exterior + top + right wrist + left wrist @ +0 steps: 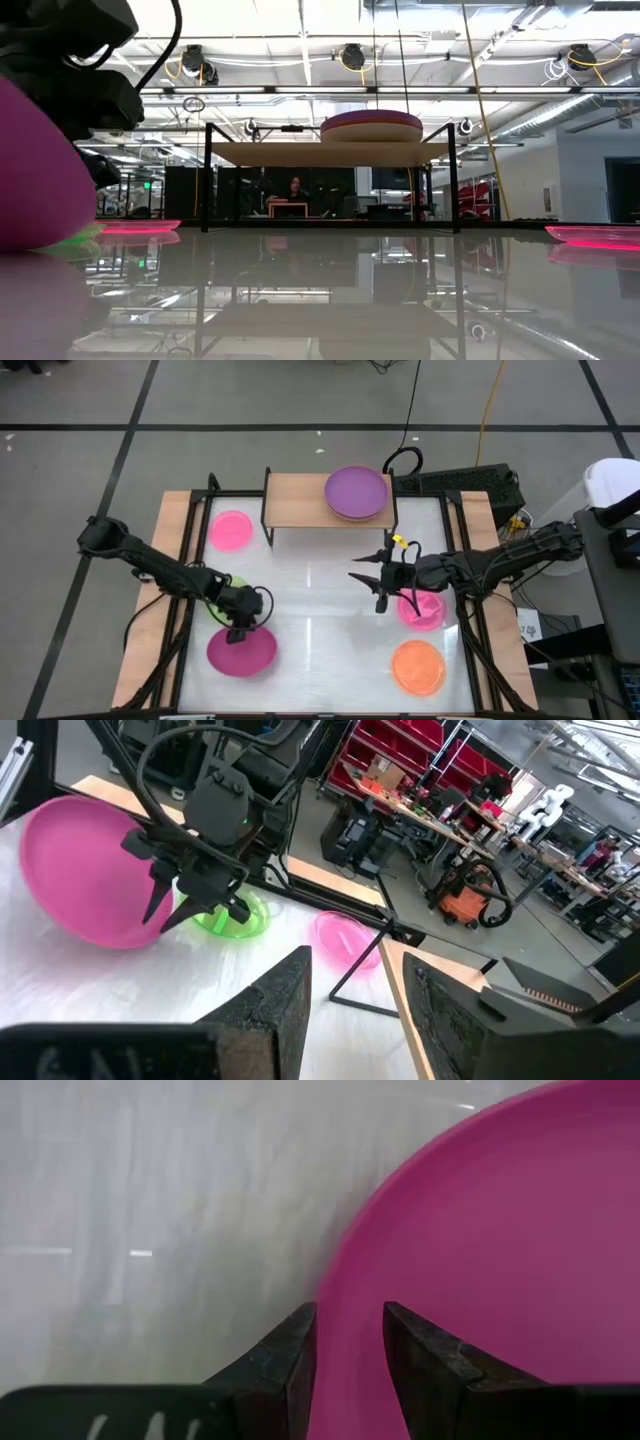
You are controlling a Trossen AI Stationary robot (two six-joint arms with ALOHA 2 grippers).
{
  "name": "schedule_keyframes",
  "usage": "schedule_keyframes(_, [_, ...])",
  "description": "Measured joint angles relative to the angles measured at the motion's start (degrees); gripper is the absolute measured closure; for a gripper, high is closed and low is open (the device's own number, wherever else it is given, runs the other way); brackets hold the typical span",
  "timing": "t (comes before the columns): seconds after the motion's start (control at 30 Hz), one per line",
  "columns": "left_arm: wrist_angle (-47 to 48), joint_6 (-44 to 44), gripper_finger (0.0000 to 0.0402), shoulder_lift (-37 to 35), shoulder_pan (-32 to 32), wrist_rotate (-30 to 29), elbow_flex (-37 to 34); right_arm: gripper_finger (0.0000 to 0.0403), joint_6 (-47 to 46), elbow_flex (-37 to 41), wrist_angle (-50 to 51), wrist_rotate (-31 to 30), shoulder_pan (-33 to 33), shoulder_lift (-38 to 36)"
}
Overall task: Place and stack plates onto a shelf
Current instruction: Stack the pink plate on top of the purple plate on the shelf
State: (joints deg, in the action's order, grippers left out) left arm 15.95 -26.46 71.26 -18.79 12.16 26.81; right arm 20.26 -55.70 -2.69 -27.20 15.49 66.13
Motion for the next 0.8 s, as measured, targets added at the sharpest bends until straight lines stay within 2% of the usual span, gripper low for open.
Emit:
schedule_keyframes(0.33, [0.18, 1.96, 0.0280, -0.16, 2.07, 0.37, 0.20, 0.0263, -0.03, 0.00, -0.58, 0.01, 0.00, 0.00])
schedule_keyframes(0.63, [8.28, 10.07, 0.0280, -0.13, 3.76, -1.50, 9.83, 0.0263, -0.07, 0.00, -2.06, 0.33, 0.00, 0.00])
schedule_keyframes(0.8, [9.88, 14.80, 0.0280, -0.09, 3.78, -2.22, 10.27, 0.0263, -1.78, 0.00, -1.46, 0.35, 0.00, 0.00])
